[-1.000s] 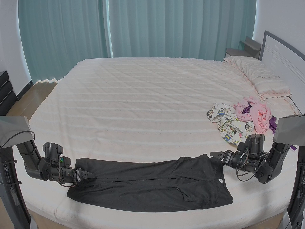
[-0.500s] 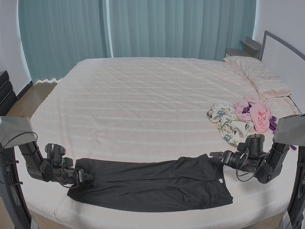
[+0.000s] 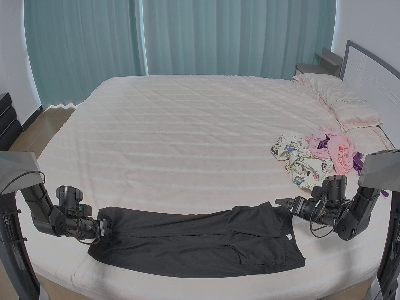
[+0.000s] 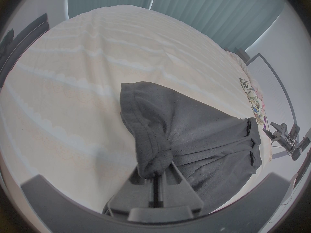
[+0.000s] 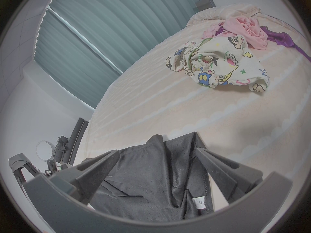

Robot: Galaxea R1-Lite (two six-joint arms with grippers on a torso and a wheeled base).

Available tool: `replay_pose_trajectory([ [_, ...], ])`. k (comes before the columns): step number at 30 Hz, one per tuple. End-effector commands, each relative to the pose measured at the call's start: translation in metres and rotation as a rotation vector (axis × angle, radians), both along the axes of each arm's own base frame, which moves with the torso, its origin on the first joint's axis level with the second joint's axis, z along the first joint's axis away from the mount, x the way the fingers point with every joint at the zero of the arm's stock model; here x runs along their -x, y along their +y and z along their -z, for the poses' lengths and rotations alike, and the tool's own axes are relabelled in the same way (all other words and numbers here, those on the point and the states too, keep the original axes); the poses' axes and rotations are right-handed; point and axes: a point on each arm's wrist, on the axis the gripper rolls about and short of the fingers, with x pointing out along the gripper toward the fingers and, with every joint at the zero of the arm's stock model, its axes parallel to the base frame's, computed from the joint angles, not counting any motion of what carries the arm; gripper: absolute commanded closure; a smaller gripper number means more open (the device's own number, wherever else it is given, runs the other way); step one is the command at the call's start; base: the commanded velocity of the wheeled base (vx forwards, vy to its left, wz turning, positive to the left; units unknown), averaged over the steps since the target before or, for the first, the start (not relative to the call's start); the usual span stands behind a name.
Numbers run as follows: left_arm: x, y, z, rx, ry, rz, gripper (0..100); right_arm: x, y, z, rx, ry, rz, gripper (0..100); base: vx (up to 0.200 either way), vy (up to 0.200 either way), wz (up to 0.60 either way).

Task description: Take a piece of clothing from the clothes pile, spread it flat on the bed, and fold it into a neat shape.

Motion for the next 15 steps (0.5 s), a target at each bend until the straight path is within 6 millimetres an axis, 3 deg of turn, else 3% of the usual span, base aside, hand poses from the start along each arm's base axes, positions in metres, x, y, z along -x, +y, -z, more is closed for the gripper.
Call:
replay_pose_trajectory([
  [1,-0.001,0.008,-0.01,-0.007,-0.034,-0.027,100,0.0,0.0,0.0,0.0,-0.001,-0.001,0,0.0,0.0,0.0],
  [10,0.002,0.027,-0.026,-0.032,-0.036,-0.054,100,0.0,0.0,0.0,-0.001,0.001,0.0,0,0.0,0.0,0.0],
  [15,0.0,0.048,-0.046,-0.057,-0.027,-0.084,100,0.0,0.001,0.0,-0.002,0.0,-0.002,0,0.0,0.0,0.0],
])
